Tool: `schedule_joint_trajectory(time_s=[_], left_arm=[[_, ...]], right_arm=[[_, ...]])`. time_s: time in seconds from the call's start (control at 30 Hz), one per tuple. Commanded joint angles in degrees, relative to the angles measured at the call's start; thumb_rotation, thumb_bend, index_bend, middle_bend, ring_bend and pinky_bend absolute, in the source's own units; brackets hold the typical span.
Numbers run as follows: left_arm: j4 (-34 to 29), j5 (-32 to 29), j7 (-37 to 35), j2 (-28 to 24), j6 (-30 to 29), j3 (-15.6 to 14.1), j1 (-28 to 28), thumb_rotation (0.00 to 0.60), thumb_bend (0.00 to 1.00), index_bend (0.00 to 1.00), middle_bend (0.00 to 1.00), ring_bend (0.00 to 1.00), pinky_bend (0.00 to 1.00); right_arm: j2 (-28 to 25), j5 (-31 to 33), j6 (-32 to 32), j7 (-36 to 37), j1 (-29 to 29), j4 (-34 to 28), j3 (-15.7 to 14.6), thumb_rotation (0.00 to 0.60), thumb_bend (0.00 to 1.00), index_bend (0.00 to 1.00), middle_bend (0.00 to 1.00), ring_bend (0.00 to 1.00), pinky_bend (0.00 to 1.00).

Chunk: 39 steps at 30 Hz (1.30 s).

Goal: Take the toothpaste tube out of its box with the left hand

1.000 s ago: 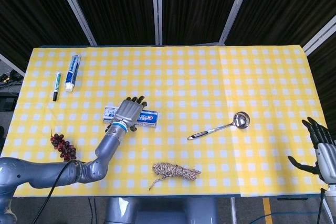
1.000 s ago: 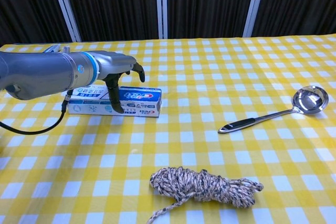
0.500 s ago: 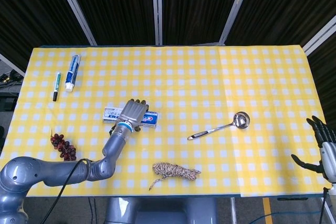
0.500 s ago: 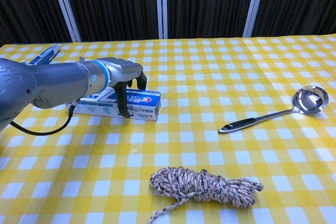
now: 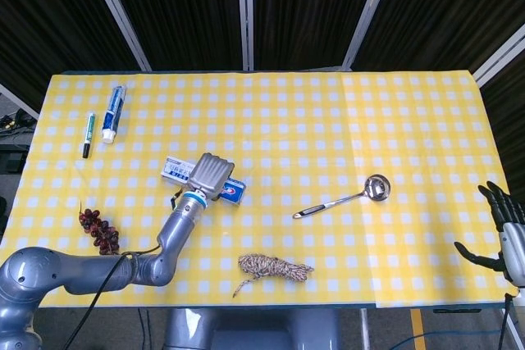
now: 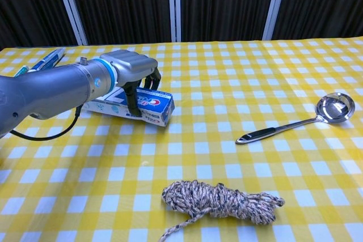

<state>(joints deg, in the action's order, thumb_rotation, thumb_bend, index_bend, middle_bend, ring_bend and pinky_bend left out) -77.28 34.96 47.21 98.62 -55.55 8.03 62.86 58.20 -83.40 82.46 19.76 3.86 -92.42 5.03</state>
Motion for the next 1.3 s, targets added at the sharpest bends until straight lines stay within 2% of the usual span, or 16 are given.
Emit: schedule_joint_trajectory(time_s=[0.03, 0.3, 0.43, 0.53, 0.73, 1.03, 1.3], left_arm=[[-2.65, 4.54, 0.21, -2.97, -2.1, -0.43, -0.18, 0.6, 0.46, 0.68, 0.47, 0.45, 0.44], [-8.82, 10.38, 1.06, -8.4, -3.55, 0.57, 0.52, 0.6, 0.46, 0.68, 0.47, 0.45, 0.44], [-11.19, 14.14, -3.54, -9.14, -5.2, 2.52, -0.38, 0.6, 0.46, 0.68, 0.47, 0.45, 0.44], [-13.64, 16.39, -11.31, -9.34, -5.88, 5.61, -1.79, 0.6, 0.46, 0.65, 0.45, 0.45, 0.43], [-14.68, 21.35, -18.55, -9.24, -8.37, 8.17, -3.34, 0.6, 0.45, 0.63, 0.43, 0.45, 0.41], [-14.72, 27.81, -25.19, -9.34, -12.0, 10.14, -5.19, 0.6, 0.45, 0.62, 0.43, 0.44, 0.41], [-17.7, 29.73, -26.09, -11.67, -12.65, 11.48, -6.16, 0.6, 0.45, 0.62, 0.43, 0.44, 0.4]], right_arm=[[0.01, 0.24, -0.13, 0.06, 0.01, 0.04, 0.07, 0.6, 0.08, 0.0, 0.0, 0.0, 0.0], [-0.16, -0.07, 0.39, 0.27, -0.19, -0.23, 0.11, 0.6, 0.08, 0.0, 0.0, 0.0, 0.0], [-0.23, -0.29, 0.57, 0.34, -0.26, -0.31, 0.07, 0.6, 0.08, 0.0, 0.0, 0.0, 0.0], [-0.25, -0.36, 0.5, 0.31, -0.27, -0.36, 0.0, 0.6, 0.08, 0.0, 0.0, 0.0, 0.0], [-0.25, -0.56, 0.81, 0.15, -0.36, -0.55, -0.01, 0.6, 0.08, 0.0, 0.0, 0.0, 0.0], [-0.22, -0.6, 0.79, -0.05, -0.36, -0.58, -0.02, 0.6, 0.08, 0.0, 0.0, 0.0, 0.0], [-0.11, -1.03, 0.98, -0.59, -0.37, -0.87, -0.18, 0.6, 0.08, 0.0, 0.0, 0.0, 0.0]])
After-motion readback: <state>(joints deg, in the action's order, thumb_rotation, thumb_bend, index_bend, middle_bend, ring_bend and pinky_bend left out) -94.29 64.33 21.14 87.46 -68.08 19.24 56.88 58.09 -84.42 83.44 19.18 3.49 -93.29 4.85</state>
